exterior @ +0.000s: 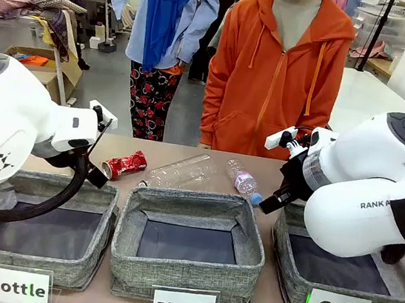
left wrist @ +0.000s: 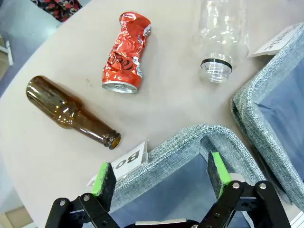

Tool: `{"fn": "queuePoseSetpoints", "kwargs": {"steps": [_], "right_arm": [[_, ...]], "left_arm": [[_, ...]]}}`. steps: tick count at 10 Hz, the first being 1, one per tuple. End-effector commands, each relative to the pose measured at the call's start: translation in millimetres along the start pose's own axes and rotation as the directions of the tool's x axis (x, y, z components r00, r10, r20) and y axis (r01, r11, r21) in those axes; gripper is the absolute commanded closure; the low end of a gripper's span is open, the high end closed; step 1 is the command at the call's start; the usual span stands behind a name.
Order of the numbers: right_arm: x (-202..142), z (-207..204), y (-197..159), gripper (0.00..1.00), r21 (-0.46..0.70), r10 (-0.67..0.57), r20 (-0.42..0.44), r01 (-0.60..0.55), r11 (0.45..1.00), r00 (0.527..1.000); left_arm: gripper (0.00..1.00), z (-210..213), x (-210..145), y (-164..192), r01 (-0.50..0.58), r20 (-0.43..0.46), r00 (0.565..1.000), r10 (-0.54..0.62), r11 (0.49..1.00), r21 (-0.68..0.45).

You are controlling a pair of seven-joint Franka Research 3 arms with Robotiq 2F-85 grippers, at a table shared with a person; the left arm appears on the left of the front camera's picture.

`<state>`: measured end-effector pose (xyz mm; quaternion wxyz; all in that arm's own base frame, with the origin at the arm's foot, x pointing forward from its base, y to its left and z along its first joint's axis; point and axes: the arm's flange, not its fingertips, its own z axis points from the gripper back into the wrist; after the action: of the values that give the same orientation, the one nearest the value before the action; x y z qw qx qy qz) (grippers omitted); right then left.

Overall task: Sort the can waste into the basket.
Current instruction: Pick up the can waste from the table and place it in the right Fabric basket.

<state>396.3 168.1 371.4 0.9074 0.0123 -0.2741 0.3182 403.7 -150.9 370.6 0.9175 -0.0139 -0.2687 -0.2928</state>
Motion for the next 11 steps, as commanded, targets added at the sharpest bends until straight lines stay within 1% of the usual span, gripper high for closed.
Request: {"fn": "queuePoseSetpoints", "kwargs": {"steps": [1,11], "right_arm": [[0.0,0.0,0.0,0.0,0.0,0.0,0.0,0.0,1.0,1.0],[0.0,0.0,0.0,0.0,0.0,0.0,0.0,0.0,1.0,1.0]], "left_arm": [[0.0,0.9,0.8,0.2,0.0,0.003,1.0,0.0,1.0,0.001],[0.0,0.9,0.8,0.2,0.0,0.003,1.0,0.0,1.0,0.001]]}}
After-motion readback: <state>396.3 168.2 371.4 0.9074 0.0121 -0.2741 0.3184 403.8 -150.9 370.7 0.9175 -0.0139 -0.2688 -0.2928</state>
